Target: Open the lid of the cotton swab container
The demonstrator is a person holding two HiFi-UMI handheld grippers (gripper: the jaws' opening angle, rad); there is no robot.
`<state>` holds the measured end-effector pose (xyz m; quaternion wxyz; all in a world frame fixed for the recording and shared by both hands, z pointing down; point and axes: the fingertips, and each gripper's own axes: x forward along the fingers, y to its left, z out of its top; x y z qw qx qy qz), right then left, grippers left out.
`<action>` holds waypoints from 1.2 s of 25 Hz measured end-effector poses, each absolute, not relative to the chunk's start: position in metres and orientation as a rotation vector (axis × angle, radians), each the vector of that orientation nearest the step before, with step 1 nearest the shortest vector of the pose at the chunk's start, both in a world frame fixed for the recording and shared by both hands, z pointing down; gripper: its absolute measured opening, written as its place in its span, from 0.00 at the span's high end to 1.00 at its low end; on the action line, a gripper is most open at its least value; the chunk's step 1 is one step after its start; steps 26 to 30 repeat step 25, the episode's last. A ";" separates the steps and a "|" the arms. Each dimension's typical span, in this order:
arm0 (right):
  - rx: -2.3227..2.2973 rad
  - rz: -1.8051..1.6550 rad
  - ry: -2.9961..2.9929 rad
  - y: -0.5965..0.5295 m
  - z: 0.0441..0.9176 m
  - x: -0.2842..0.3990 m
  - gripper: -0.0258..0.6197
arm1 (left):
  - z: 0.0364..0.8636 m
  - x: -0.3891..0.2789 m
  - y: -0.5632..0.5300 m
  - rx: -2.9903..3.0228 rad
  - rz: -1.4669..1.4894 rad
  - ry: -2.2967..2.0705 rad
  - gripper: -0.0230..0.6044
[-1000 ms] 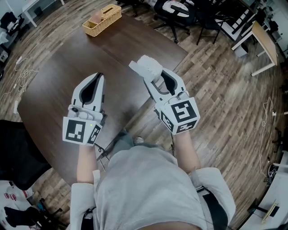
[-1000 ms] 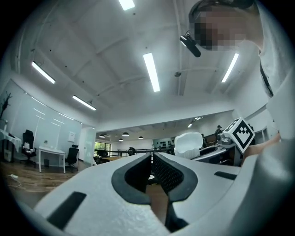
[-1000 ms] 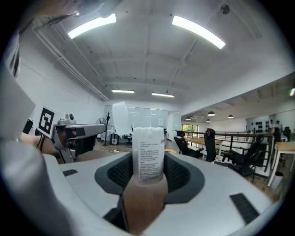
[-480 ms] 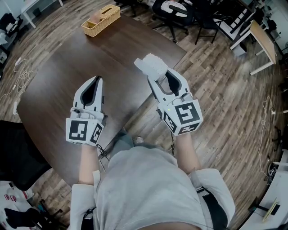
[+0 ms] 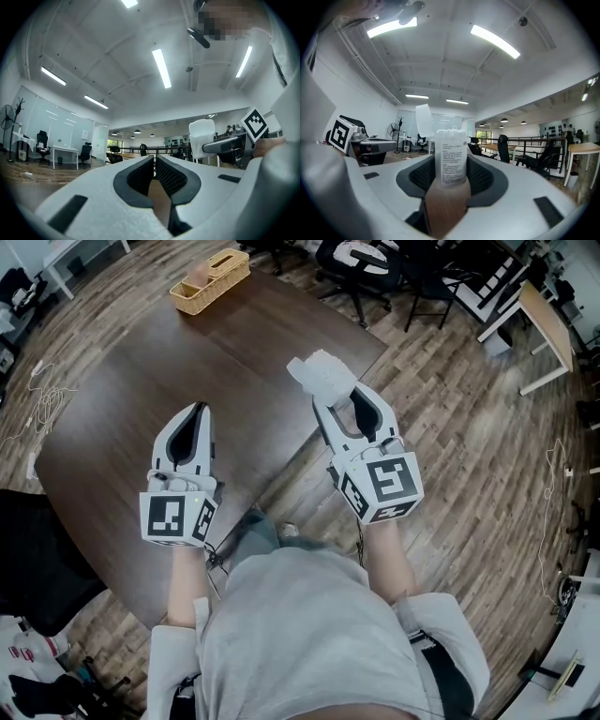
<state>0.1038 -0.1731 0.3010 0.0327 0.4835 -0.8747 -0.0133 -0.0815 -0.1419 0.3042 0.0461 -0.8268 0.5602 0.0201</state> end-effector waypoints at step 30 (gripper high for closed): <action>1.496 -0.049 -2.704 -0.164 0.298 0.103 0.66 | 0.300 -0.086 -0.134 -2.493 0.067 1.745 0.93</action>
